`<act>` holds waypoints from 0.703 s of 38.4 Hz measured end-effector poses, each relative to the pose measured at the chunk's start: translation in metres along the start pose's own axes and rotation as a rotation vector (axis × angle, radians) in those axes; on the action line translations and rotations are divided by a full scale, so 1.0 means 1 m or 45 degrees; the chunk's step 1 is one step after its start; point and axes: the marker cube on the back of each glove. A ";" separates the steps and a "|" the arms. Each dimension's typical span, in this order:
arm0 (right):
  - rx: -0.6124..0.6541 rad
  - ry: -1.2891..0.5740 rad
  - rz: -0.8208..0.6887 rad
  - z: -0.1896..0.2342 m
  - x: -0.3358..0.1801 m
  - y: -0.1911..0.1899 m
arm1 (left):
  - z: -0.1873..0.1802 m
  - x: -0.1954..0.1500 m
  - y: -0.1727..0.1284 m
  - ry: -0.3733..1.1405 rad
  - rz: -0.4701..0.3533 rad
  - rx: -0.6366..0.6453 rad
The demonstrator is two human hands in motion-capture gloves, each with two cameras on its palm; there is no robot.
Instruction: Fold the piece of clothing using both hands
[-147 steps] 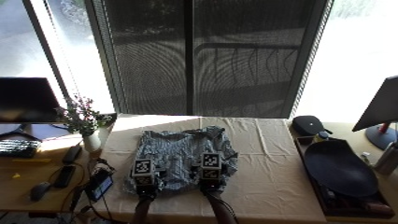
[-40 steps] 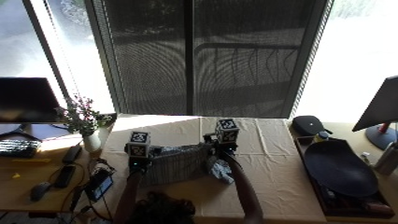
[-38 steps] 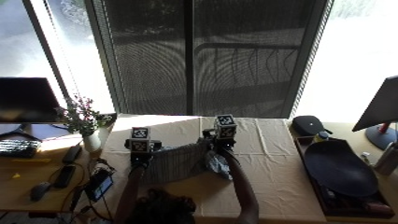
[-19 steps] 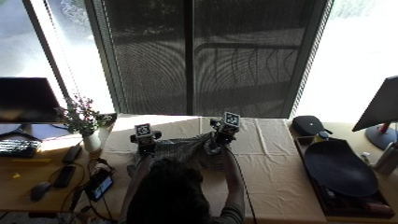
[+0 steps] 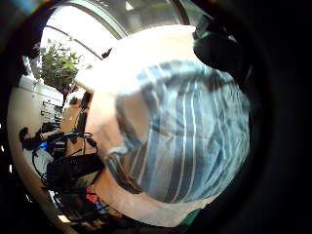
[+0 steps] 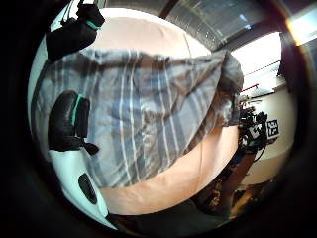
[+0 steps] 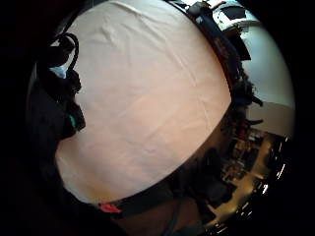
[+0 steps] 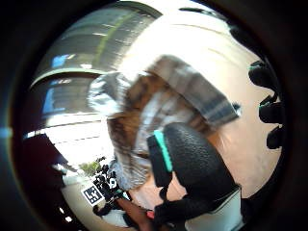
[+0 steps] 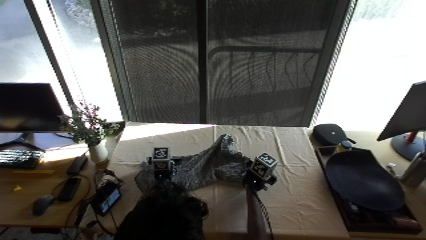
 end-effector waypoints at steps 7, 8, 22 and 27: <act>-0.239 -0.358 -0.027 0.045 -0.029 -0.008 | 0.042 0.023 0.009 0.179 0.092 -0.012; -0.253 -0.427 -0.042 0.045 -0.033 -0.007 | 0.045 0.024 0.014 0.194 0.089 -0.060; -0.394 -1.247 0.033 0.006 -0.051 0.011 | 0.073 0.025 0.029 0.227 0.105 -0.358; -0.168 -1.591 -0.267 -0.025 -0.097 0.006 | 0.050 0.028 0.047 0.512 0.084 -0.602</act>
